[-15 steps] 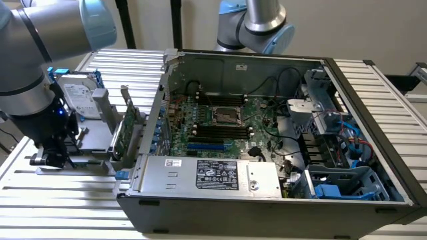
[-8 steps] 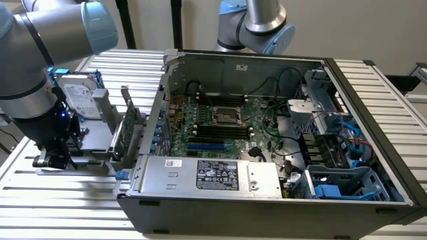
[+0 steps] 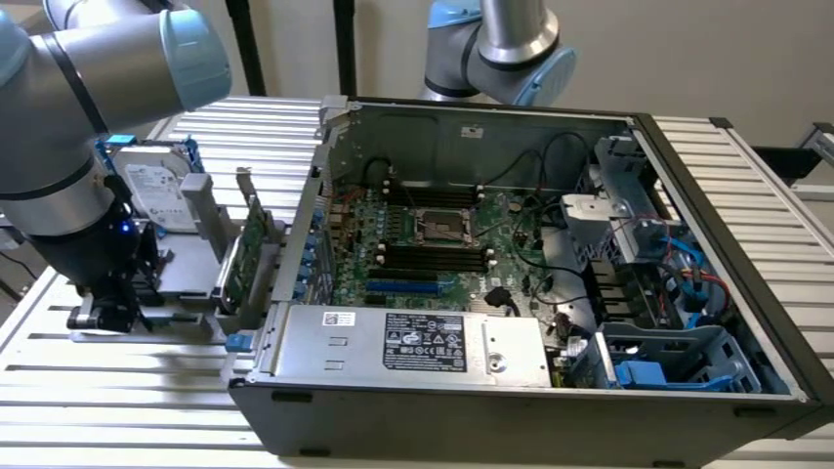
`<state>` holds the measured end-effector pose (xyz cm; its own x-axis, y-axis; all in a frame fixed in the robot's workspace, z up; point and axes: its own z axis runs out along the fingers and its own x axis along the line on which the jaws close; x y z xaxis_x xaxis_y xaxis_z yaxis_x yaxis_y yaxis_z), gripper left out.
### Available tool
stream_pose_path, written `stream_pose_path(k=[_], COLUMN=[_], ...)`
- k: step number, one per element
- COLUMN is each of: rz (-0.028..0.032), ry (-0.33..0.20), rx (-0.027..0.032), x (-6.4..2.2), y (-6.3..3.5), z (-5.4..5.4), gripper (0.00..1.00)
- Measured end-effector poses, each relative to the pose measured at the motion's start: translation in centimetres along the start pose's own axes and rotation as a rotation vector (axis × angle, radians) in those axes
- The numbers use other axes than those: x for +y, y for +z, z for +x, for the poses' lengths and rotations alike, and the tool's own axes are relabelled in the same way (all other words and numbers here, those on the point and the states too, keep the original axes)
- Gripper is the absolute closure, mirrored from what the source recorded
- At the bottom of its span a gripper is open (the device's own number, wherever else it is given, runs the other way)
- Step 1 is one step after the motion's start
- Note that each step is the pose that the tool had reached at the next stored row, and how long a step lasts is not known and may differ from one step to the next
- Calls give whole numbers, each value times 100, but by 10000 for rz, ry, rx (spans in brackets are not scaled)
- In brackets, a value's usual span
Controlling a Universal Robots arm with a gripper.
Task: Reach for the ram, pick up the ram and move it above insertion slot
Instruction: 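Pick up the ram and move it above insertion slot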
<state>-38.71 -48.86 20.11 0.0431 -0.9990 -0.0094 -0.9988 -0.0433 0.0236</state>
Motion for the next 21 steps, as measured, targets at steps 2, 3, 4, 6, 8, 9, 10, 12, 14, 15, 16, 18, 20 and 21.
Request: stream_pose_path(k=[2, 3, 4, 6, 8, 9, 10, 12, 14, 15, 16, 18, 20, 21], rz=[0, -2, -2, -2, -1, -1, -1, -1, -1, -1, -1, -1, -1, -1], ry=[4, 6, 7, 8, 9, 9, 9, 9, 10, 10, 11, 10, 10, 10], rx=[-1, 0, 0, 0, -1, -1, -1, 0, -1, -1, -1, -1, -1, -1], x=[0, 0, 0, 0, 0, 0, 0, 0, 0, -1, 0, 0, 0, 0], y=[14, 17, 19, 21, 23, 23, 23, 23, 23, 23, 23, 23, 23, 23], z=[0, 0, 1, 0, 0, 0, 0, 0, 1, 1, 0, 0, 1, 0], gripper=[58, 58, 58, 58, 66, 73, 78, 78, 85, 85, 87, 87, 87, 87])
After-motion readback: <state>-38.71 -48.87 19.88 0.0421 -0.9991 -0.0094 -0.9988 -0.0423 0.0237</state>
